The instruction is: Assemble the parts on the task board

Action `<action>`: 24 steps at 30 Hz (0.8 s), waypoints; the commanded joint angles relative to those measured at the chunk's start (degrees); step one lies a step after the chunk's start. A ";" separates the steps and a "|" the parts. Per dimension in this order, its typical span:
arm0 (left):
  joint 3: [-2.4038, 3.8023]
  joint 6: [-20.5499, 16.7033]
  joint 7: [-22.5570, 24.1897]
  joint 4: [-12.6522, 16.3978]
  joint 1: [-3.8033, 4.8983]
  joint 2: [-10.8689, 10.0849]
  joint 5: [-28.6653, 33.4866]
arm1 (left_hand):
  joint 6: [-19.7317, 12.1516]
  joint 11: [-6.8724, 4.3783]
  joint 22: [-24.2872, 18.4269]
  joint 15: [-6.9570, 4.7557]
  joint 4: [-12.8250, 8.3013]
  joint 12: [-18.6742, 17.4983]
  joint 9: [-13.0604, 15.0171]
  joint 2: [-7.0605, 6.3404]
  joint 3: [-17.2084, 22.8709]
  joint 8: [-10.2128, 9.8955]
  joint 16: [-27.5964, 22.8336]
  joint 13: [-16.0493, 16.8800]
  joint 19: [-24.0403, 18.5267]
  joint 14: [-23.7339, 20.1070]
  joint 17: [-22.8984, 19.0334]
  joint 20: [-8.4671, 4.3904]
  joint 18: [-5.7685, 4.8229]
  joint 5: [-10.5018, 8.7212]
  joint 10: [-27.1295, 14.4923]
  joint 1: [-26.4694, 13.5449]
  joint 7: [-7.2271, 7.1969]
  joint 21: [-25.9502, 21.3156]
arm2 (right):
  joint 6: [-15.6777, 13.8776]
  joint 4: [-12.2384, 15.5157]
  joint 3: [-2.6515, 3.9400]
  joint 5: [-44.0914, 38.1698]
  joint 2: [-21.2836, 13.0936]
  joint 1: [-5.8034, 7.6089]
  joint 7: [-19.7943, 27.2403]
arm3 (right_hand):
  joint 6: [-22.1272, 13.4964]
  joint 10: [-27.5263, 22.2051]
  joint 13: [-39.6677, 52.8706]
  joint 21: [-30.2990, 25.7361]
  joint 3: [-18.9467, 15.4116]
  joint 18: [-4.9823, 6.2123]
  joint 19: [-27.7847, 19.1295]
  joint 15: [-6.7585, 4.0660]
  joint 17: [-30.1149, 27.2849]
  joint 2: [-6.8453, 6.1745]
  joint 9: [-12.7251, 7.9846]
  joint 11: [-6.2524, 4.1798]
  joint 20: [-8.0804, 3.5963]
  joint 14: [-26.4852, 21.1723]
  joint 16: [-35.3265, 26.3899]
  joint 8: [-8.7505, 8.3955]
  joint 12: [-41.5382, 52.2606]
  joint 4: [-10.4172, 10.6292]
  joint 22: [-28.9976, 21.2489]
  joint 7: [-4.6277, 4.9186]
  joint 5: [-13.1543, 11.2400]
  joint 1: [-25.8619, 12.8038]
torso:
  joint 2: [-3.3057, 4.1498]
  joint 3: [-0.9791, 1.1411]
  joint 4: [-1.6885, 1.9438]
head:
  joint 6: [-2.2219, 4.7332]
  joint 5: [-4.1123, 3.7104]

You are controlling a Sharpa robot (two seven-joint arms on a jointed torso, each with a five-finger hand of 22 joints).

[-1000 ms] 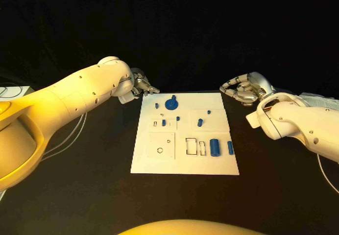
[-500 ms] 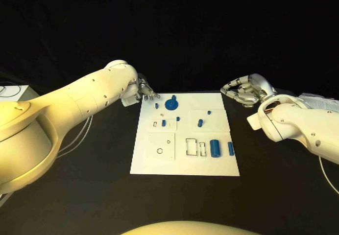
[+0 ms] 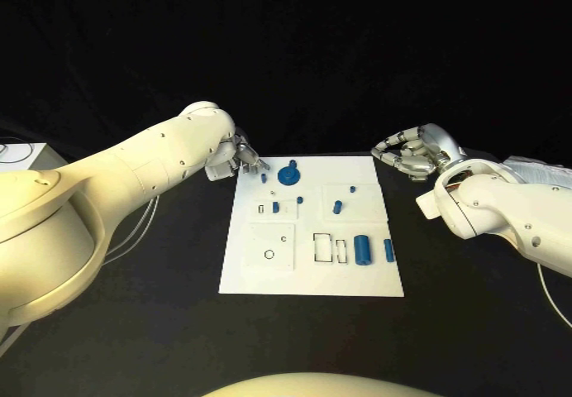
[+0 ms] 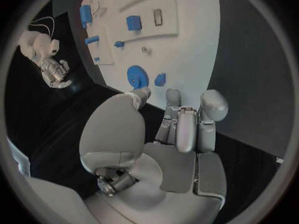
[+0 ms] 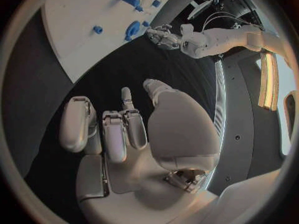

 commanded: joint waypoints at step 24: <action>-0.46 2.56 -0.72 -0.13 -0.07 0.89 1.50 | 0.76 -0.17 0.83 -0.12 -0.19 1.04 -0.42 0.75 0.63 0.69 0.57 0.47 0.42 2.06 4.26 -0.19 -0.54 -0.05 0.62 -0.49 -0.16 1.10 | 0.01 -0.02 0.02 -0.15 0.28 0.00 0.55 | -0.42 3.03 10.99 -0.21 -0.18 0.27 -0.19 0.28 12.88 0.44 0.06 0.33 0.03 5.19 -0.31 0.32 -0.04 -0.17 0.06 0.10 0.39 0.18 | -0.02 0.02 0.07 | -0.30 -0.09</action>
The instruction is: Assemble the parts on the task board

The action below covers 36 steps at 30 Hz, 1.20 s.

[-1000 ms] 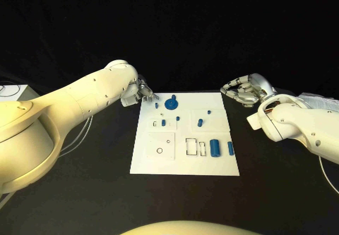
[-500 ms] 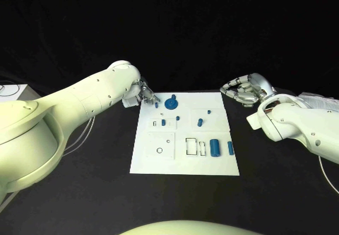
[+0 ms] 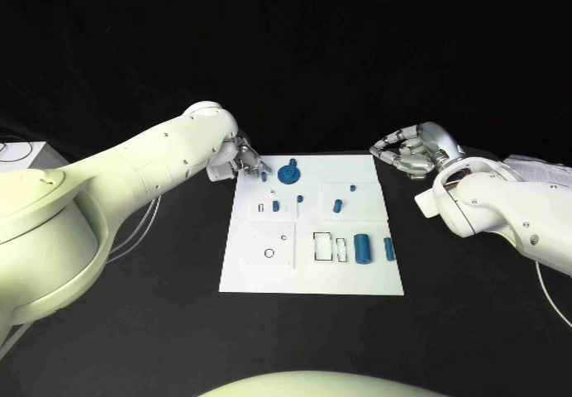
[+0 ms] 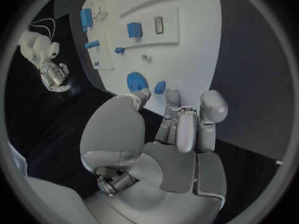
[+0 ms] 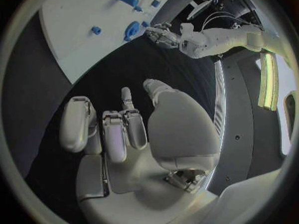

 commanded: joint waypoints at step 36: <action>-0.56 -0.26 0.37 -0.47 -0.18 0.64 2.14 | 0.42 -0.48 1.01 -0.38 -0.68 0.82 -0.73 1.12 6.80 1.52 0.65 -0.10 -0.25 2.05 4.40 -0.18 -0.60 -0.05 -0.09 3.78 -0.50 1.35 | 0.14 0.11 0.02 -0.15 0.22 0.01 0.46 | -0.50 3.08 11.05 -0.06 -0.25 0.21 -0.09 0.32 13.02 0.45 0.13 0.35 0.05 5.24 -0.21 0.48 0.06 -0.10 0.26 0.13 0.75 0.21 | 0.03 0.00 0.00 | -0.54 -0.33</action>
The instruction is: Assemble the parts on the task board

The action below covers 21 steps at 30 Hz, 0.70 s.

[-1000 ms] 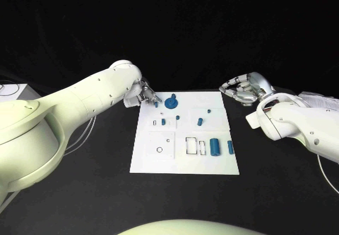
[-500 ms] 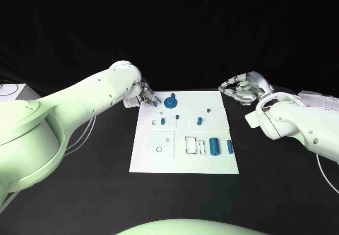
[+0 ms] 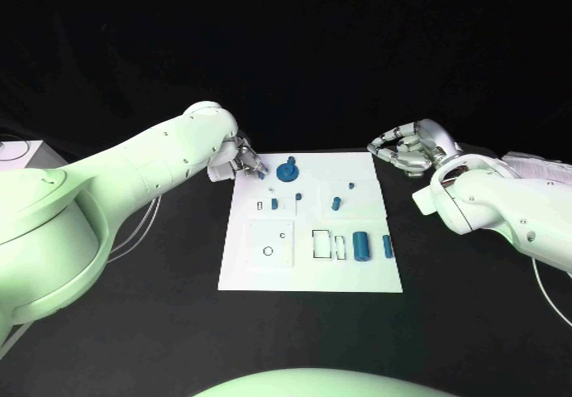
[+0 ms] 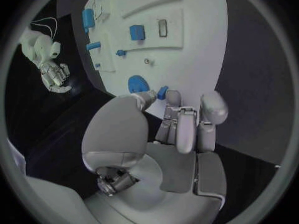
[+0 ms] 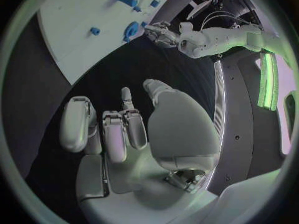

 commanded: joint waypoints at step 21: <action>-0.04 -0.55 1.25 -0.12 0.01 0.18 1.90 | 0.16 -1.15 0.82 -0.70 -5.18 0.27 0.82 0.09 9.01 3.74 0.48 -0.66 -0.46 1.86 4.54 -0.43 -0.67 0.04 -0.30 4.49 -1.02 0.94 | 0.50 0.03 0.02 -0.14 0.03 0.01 0.22 | -0.31 3.10 11.04 -0.13 -0.25 0.23 -0.12 0.32 13.00 0.48 0.10 0.35 0.05 5.24 -0.22 0.27 0.11 -0.08 0.05 -0.06 0.17 0.19 | -0.01 0.02 0.03 | -0.19 -0.07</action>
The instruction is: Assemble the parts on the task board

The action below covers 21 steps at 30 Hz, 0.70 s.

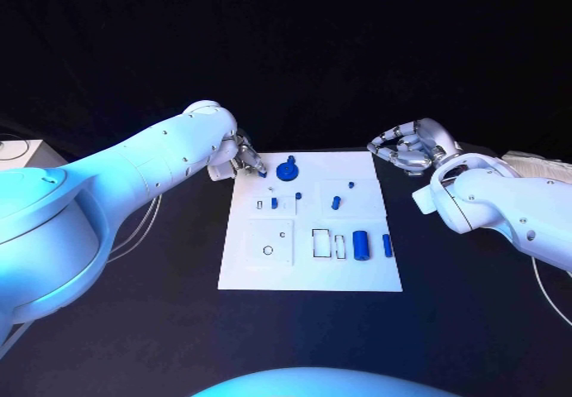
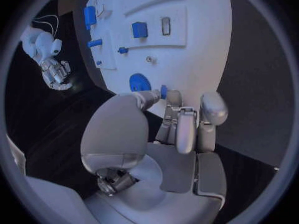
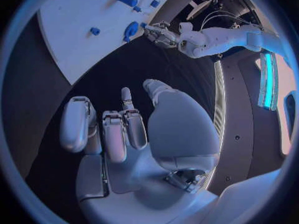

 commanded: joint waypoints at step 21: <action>0.00 -1.54 0.28 4.74 0.03 -2.71 5.54 | 1.04 -2.22 4.88 -1.94 -10.61 2.10 2.96 -0.24 12.87 10.49 2.50 2.84 2.49 3.90 8.89 -1.37 -1.62 12.55 6.75 -5.59 -2.10 4.17 | 0.63 -0.13 0.01 -0.14 -0.38 0.00 0.19 | -0.31 3.18 11.16 0.23 -0.26 0.15 0.04 0.33 13.19 0.55 0.07 0.35 0.05 5.32 -0.08 0.32 0.30 -0.05 0.33 -0.06 0.20 0.13 | -0.21 0.09 0.20 | -0.15 0.03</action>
